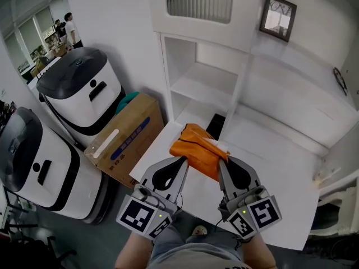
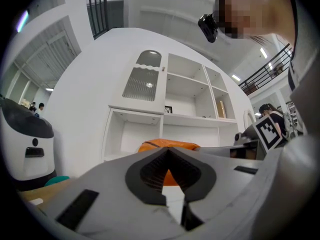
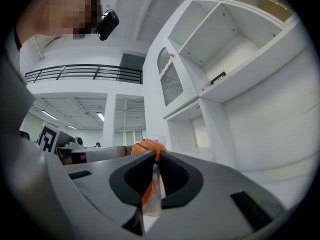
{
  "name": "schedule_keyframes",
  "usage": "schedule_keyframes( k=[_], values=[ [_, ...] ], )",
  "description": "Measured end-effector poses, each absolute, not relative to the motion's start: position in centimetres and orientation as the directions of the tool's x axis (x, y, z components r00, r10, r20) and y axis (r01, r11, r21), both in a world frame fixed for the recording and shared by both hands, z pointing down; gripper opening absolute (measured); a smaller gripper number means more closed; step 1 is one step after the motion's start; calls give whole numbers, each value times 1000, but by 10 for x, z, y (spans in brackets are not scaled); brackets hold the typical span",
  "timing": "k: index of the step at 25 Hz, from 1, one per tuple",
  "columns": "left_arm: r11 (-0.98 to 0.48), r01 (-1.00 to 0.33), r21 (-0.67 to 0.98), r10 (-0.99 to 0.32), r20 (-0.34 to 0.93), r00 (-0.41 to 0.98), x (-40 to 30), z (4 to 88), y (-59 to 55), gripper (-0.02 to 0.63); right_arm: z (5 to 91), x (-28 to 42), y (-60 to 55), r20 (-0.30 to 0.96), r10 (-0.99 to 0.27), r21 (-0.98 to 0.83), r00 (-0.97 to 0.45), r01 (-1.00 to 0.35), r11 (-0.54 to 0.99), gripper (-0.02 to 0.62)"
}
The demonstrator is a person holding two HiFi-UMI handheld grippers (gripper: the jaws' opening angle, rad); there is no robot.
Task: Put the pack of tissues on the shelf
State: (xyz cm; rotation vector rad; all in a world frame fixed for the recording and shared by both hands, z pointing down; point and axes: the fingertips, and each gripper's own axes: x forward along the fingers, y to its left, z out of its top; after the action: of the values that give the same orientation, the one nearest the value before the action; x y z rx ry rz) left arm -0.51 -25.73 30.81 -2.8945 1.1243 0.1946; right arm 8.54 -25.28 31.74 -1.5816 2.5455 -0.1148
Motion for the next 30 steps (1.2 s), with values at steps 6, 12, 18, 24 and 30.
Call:
schedule_keyframes(
  k=[6,12,18,24,30],
  values=[
    [-775,-631,33,-629,-128,767,-13,306,-286,40,318,79,-275,-64,-922,-144,-382,-911,387,26],
    [-818,-574,38,-574,-122,810,-18,302,-312,40,314,70,-294,-60,-945,-148,-322,-933,327,26],
    [-859,-510,44,-511,-114,852,-22,300,-337,40,313,66,-312,-52,-969,-157,-242,-956,247,26],
    [-890,-454,45,-457,-114,882,-26,299,-358,40,314,61,-326,-50,-983,-159,-175,-971,181,26],
    [-917,-395,45,-398,-112,910,-30,300,-378,40,317,56,-338,-44,-993,-162,-107,-980,113,26]
  ],
)
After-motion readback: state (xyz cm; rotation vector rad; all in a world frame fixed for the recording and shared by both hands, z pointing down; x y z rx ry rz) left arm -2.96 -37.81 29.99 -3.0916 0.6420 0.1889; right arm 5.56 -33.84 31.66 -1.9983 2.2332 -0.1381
